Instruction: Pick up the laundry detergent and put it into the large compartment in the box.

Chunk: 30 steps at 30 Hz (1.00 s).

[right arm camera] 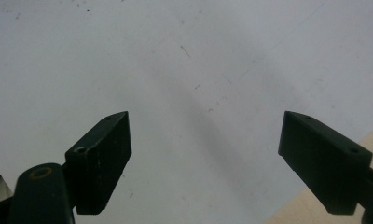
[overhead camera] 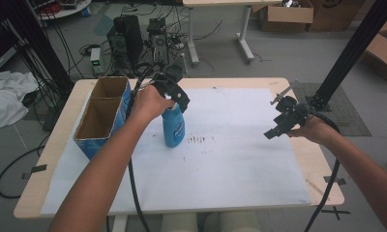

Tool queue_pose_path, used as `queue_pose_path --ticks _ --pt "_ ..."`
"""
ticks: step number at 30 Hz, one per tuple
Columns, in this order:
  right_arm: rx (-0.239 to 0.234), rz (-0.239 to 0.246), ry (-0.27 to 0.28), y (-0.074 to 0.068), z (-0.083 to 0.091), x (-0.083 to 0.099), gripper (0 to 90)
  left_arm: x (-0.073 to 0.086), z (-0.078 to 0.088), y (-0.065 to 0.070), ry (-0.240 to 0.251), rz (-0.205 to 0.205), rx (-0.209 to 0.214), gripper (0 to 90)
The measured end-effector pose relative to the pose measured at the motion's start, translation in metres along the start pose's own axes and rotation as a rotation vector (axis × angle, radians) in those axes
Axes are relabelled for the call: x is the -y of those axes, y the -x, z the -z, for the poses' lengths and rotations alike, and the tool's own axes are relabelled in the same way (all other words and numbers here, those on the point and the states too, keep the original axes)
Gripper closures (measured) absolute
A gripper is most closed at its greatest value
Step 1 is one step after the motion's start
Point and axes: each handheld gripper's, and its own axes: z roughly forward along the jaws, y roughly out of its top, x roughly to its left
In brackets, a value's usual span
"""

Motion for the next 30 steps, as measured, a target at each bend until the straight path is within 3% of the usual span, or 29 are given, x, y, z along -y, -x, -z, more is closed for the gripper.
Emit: queue_pose_path --ticks 17,30 --pt "0.001 -0.006 0.0 0.002 0.0 0.004 17.1 0.002 -0.021 0.001 -0.03 0.002 -0.012 18.1" --pt "-0.002 -0.006 0.001 0.002 -0.002 0.005 17.1 0.004 -0.038 -0.001 -0.062 0.007 0.003 18.6"
